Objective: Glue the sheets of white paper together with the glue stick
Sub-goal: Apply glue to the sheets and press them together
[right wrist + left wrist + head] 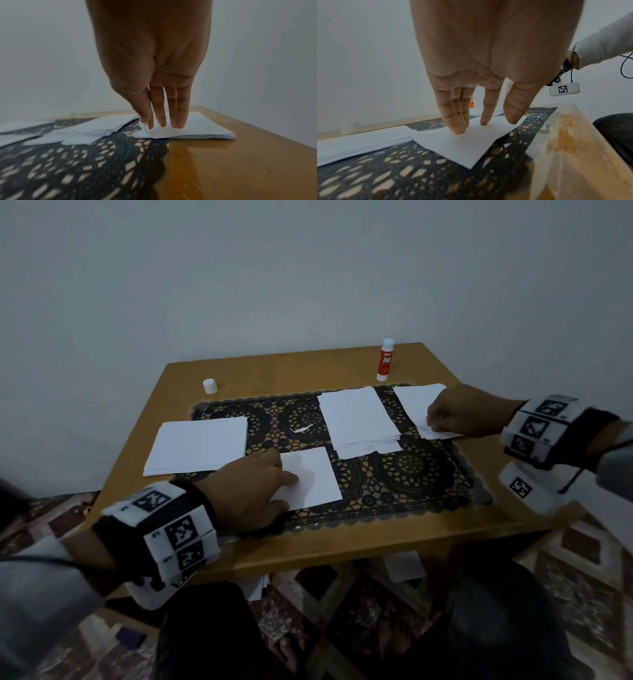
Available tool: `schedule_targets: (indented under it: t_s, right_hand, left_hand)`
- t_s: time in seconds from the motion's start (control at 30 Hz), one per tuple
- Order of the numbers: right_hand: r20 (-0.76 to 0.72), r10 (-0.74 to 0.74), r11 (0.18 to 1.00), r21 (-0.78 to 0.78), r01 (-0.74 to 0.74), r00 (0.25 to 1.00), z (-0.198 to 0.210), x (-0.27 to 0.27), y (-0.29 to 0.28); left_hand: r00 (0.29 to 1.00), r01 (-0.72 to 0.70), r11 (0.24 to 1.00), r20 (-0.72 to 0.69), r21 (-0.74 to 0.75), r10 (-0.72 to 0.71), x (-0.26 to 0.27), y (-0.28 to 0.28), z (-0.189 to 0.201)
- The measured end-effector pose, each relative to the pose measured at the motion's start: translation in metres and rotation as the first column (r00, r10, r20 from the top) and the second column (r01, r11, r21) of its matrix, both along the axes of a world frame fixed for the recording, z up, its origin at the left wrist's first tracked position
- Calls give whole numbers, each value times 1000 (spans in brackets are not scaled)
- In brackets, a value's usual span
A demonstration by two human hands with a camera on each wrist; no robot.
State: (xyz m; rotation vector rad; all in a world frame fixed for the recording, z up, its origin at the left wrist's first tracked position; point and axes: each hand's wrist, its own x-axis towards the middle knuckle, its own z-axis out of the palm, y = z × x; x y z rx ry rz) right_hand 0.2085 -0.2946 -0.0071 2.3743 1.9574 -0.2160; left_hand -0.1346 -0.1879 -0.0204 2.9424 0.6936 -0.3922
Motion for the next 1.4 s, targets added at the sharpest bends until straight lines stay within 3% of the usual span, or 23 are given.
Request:
schedule_targets:
  t_s: [0.33,0.53,0.63,0.8,0.87,0.93,1.0,1.07,1.13,1.17,1.23,1.3,1.4]
  right_hand:
    - [-191,-100,987,102,122,977,3,4,-3]
    - [-188,-122,984,109,144,975,0,8,-3]
    - [-118,-117,957,252,144,986,3,1,-2]
    - [18,-19,867,498,8,1000,42,-27,-1]
    - [-17,24,845,535,-12,1000,59,-47,1]
    - [-153,101,846,533,-4,983,74,-71,2]
    - [-443,195,865,499,60,875,87,-98,1]
    - [-740,258,901,417,123,621,93,-120,1]
    - [-887,264,937,329,115,379,93,-132,5]
    - [-918,259,949,300,100,302,90,-136,7]
    - [-943,230,959,261,111,239,83,-138,13]
    - [-958,165,962,209,175,234,70,-135,19]
    - [-987,-4,979,28,203,159,43,-131,21]
  left_hand:
    - [1000,-17,998,7,-61,18,-8,-3,6]
    - [1000,-17,997,3,-75,18,-11,-4,6]
    - [999,-27,993,29,-111,31,-13,-1,6]
    - [980,-28,993,193,-116,50,-18,4,13]
    - [945,-57,987,310,-151,102,-20,9,18]
    - [883,-105,971,430,-214,190,-21,17,23]
    - [777,-163,908,517,-385,359,-20,27,26]
    - [620,-161,753,528,-638,580,-19,32,30]
    - [512,-50,533,437,-844,740,-20,33,35]
    - [526,9,440,378,-898,762,-22,33,36]
    - [604,76,327,304,-942,736,-29,32,38]
    - [594,75,344,319,-936,738,-35,29,37]
    - [487,-31,452,381,-892,786,-41,31,30]
